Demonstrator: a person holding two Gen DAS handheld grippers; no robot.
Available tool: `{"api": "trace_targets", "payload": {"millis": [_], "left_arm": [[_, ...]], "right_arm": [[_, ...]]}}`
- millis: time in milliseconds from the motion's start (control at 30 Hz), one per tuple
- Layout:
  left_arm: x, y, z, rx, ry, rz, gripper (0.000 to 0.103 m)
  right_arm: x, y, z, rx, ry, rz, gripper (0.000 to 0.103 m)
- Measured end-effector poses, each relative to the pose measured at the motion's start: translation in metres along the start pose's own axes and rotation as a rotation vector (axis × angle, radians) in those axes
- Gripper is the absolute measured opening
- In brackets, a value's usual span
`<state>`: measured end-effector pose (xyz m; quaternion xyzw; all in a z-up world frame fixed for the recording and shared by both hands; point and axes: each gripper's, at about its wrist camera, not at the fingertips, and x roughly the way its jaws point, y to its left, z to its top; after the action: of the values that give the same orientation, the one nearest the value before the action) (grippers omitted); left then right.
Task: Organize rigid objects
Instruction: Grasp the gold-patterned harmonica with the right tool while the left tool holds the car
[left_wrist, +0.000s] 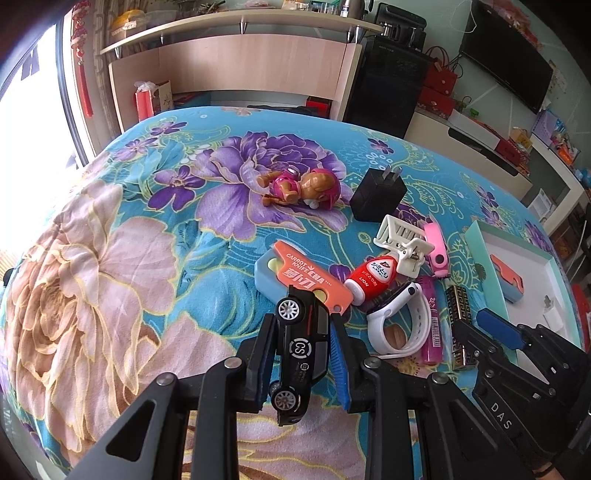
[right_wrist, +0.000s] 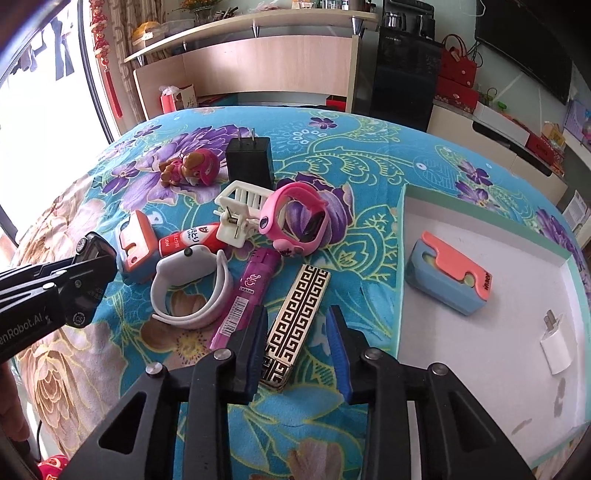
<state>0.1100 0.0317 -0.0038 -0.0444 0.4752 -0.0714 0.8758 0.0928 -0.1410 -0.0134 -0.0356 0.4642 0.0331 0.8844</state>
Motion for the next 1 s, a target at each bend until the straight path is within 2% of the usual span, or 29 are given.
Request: {"api": "trace_targets", "payload": {"millis": [333,667,733,767,800,1000], "left_arm": [[0.004,-0.001,-0.001,0.000,0.015,-0.002,0.030],[0.010,-0.001,-0.002,0.000,0.027,0.003,0.030],[0.009,0.000,-0.001,-0.003,0.023,0.004,0.030],[0.007,0.000,-0.001,-0.002,0.019,0.008,0.030],[0.005,0.000,-0.001,0.000,0.011,0.011,0.030],[-0.009,-0.002,0.003,0.005,-0.036,0.011,0.030]], "right_arm": [[0.012,0.006,-0.002,-0.008,0.055,-0.015,0.031],[0.021,0.009,0.000,-0.009,0.048,-0.041,0.031],[0.020,0.009,0.000,-0.009,0.045,-0.041,0.028],[0.019,0.009,0.001,-0.006,0.040,-0.036,0.022],[0.017,0.009,0.001,-0.005,0.034,-0.027,0.021],[0.012,0.009,0.002,0.000,0.013,-0.007,0.021]]}}
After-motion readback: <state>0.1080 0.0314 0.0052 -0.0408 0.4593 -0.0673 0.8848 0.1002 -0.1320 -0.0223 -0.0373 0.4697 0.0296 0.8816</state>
